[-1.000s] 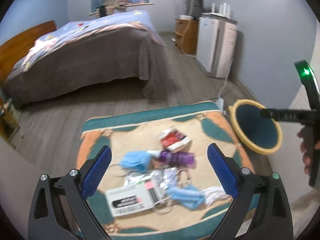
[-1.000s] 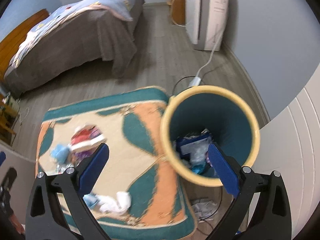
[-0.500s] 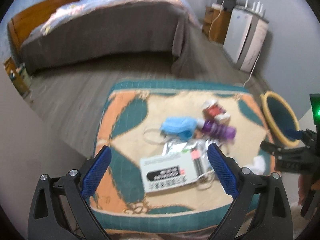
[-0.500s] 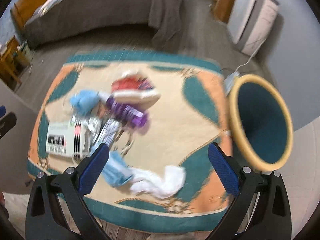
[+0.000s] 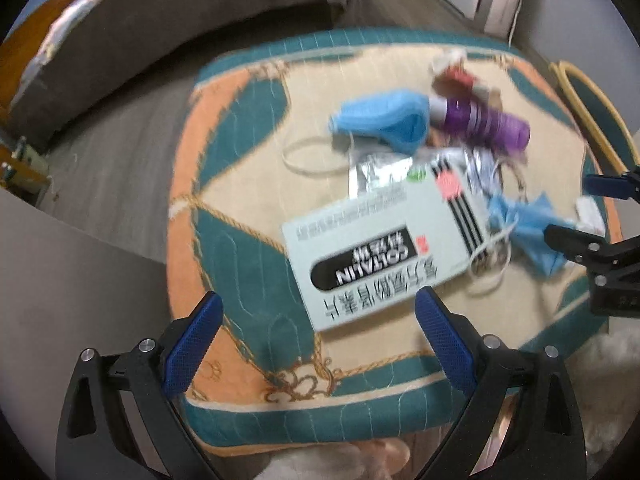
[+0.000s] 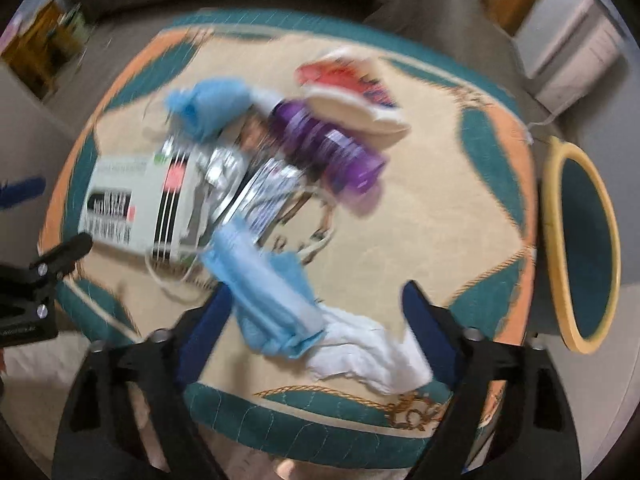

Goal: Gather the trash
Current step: 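Grasp the blue face mask with the right tool while the left grasps the COLTALIN box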

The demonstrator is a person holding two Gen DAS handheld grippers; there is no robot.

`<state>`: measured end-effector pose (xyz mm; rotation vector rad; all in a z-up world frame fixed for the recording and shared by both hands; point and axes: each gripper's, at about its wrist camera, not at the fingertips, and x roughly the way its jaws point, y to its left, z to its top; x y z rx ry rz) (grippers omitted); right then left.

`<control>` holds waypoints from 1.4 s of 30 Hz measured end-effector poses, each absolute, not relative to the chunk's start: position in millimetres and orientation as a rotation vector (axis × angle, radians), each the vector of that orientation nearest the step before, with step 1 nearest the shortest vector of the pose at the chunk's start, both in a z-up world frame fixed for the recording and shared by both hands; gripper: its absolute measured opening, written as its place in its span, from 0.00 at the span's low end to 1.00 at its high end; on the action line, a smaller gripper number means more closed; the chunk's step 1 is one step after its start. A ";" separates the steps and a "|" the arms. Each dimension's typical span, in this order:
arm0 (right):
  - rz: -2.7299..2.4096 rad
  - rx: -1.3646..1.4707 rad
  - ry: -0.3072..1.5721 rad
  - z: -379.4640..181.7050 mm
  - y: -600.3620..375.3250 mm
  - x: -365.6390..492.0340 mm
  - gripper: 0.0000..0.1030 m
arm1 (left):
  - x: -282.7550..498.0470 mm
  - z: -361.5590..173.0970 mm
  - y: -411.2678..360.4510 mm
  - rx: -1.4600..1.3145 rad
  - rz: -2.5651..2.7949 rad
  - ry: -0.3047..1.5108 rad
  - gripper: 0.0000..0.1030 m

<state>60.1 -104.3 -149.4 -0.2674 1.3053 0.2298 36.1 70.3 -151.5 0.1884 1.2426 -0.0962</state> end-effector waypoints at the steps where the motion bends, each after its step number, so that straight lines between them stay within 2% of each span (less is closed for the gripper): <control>1: 0.234 -0.285 1.313 -152.5 -102.2 59.9 0.44 | 36.4 -155.6 69.8 0.192 -0.104 1.260 0.93; 3: 0.256 -0.267 1.335 -155.3 -102.3 61.1 0.24 | 36.6 -161.3 66.7 0.211 -0.121 1.275 0.93; 12: 0.283 -0.256 1.277 -95.9 -126.3 78.6 0.13 | 50.0 -167.3 36.4 0.327 -0.194 1.265 0.93; 21: 0.308 -0.119 1.294 -94.9 -151.8 93.7 0.12 | 71.9 -173.1 20.0 0.354 -0.249 1.209 0.93; 30: 0.343 -0.164 1.249 -86.1 -141.8 100.0 0.12 | 90.6 -176.3 22.8 0.272 -0.311 1.196 0.94; 34: 0.327 -0.151 1.281 -96.7 -149.5 103.1 0.13 | 90.7 -176.6 27.9 0.223 -0.321 1.234 0.89; 36: 0.339 -0.139 1.315 -107.6 -150.6 102.8 0.14 | 91.1 -177.9 28.9 0.224 -0.319 1.242 0.85; 39: 0.332 -0.190 1.346 -125.6 -144.5 99.1 0.41 | 85.9 -175.1 26.0 0.238 -0.321 1.247 0.81; 40: 0.325 -0.205 1.347 -129.7 -142.8 98.1 0.47 | 86.9 -173.7 23.7 0.255 -0.319 1.239 0.80; 42: 0.324 -0.201 1.370 -139.2 -140.9 96.7 0.47 | 82.5 -167.5 20.2 0.259 -0.311 1.230 0.79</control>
